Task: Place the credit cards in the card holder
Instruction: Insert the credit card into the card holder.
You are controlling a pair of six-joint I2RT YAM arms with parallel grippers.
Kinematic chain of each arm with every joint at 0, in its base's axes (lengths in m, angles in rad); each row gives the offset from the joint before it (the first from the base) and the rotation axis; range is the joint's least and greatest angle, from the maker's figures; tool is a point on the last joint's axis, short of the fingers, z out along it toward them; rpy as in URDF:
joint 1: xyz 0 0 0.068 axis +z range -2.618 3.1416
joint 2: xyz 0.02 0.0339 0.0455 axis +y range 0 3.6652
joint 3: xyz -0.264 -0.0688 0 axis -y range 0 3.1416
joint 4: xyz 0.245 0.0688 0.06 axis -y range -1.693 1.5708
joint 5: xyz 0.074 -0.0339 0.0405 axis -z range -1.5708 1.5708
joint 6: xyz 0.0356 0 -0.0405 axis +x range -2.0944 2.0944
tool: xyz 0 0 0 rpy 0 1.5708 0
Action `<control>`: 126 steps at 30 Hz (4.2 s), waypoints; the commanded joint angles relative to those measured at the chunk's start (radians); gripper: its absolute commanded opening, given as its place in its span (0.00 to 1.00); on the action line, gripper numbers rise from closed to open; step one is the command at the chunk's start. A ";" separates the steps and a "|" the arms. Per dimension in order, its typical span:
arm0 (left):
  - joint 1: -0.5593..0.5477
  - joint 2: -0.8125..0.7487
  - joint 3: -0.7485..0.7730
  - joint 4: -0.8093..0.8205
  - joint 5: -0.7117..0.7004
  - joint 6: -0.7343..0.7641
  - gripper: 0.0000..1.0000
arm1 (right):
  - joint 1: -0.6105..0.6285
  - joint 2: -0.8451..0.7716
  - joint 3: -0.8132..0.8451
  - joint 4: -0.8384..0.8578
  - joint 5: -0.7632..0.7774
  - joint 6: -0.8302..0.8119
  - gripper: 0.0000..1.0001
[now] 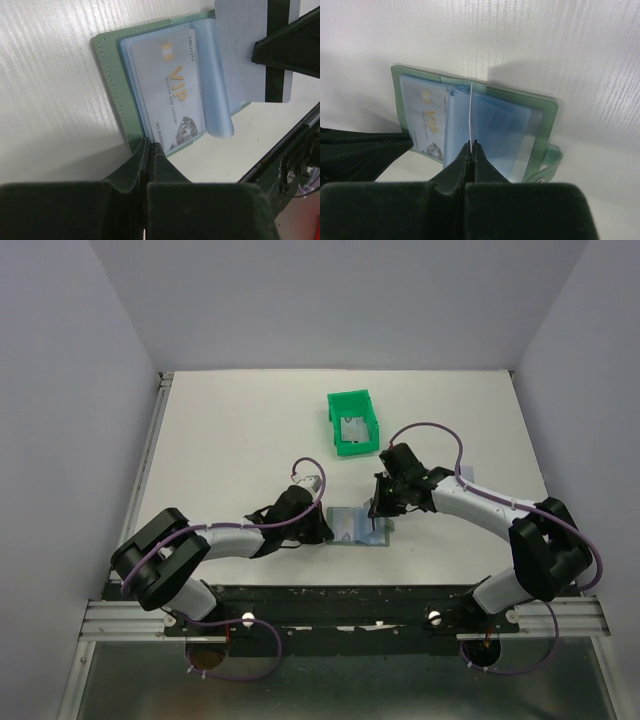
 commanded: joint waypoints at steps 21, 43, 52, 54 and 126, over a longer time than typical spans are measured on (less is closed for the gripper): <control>0.002 -0.091 0.067 -0.126 -0.022 0.057 0.00 | -0.008 0.079 0.017 0.124 -0.143 0.022 0.00; 0.002 -0.234 0.093 -0.297 -0.166 0.112 0.02 | -0.007 0.148 0.066 0.173 -0.188 0.055 0.00; 0.002 -0.062 0.131 -0.094 0.002 0.129 0.01 | -0.008 0.156 0.060 0.179 -0.185 0.057 0.00; 0.002 -0.032 0.139 -0.070 0.028 0.129 0.01 | -0.007 0.157 0.060 0.179 -0.185 0.057 0.00; 0.002 0.124 0.137 -0.065 0.021 0.113 0.00 | -0.014 0.084 -0.053 0.202 -0.084 0.135 0.00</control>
